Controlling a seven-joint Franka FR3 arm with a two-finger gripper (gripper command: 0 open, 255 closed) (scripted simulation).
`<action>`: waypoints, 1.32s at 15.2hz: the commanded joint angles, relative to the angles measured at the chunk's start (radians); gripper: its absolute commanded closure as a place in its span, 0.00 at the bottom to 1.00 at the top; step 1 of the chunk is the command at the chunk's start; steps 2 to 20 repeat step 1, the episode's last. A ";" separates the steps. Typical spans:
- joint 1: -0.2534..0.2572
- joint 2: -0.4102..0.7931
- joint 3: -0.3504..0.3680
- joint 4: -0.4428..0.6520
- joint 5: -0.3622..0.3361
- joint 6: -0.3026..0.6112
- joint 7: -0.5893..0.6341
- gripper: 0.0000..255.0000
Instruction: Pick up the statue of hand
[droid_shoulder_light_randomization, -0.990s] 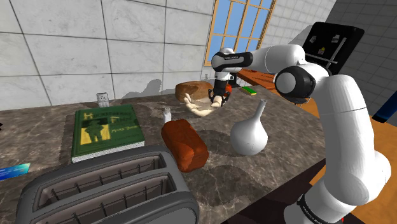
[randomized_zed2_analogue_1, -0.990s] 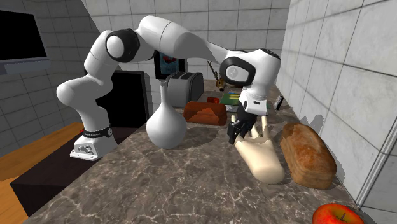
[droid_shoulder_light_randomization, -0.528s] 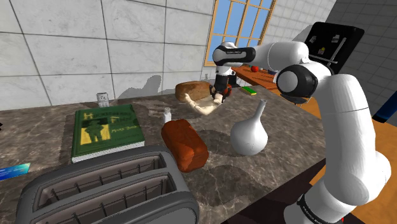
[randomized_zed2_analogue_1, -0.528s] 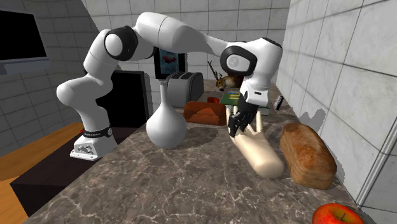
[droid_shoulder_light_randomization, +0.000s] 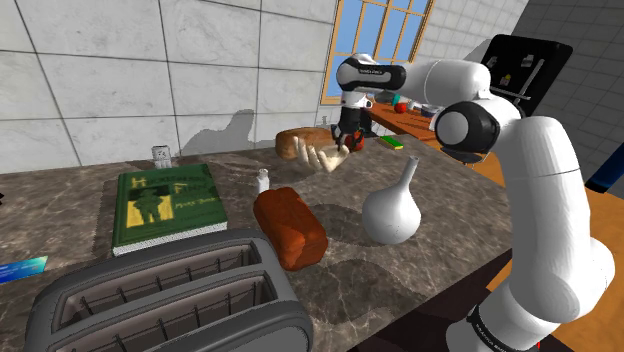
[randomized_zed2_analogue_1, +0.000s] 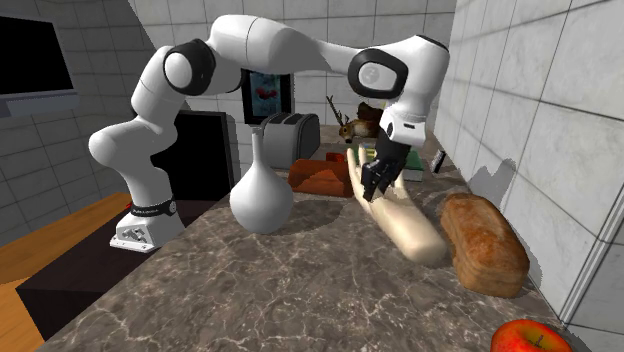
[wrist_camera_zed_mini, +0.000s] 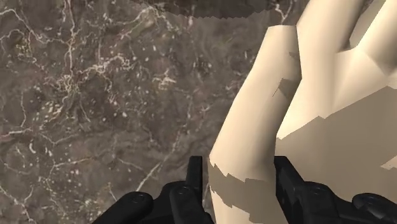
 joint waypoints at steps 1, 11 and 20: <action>-0.001 -0.005 0.000 0.002 0.000 -0.004 -0.001 1.00; -0.001 -0.005 0.000 0.002 0.000 -0.004 -0.001 1.00; -0.001 -0.005 0.000 0.002 0.000 -0.004 -0.001 1.00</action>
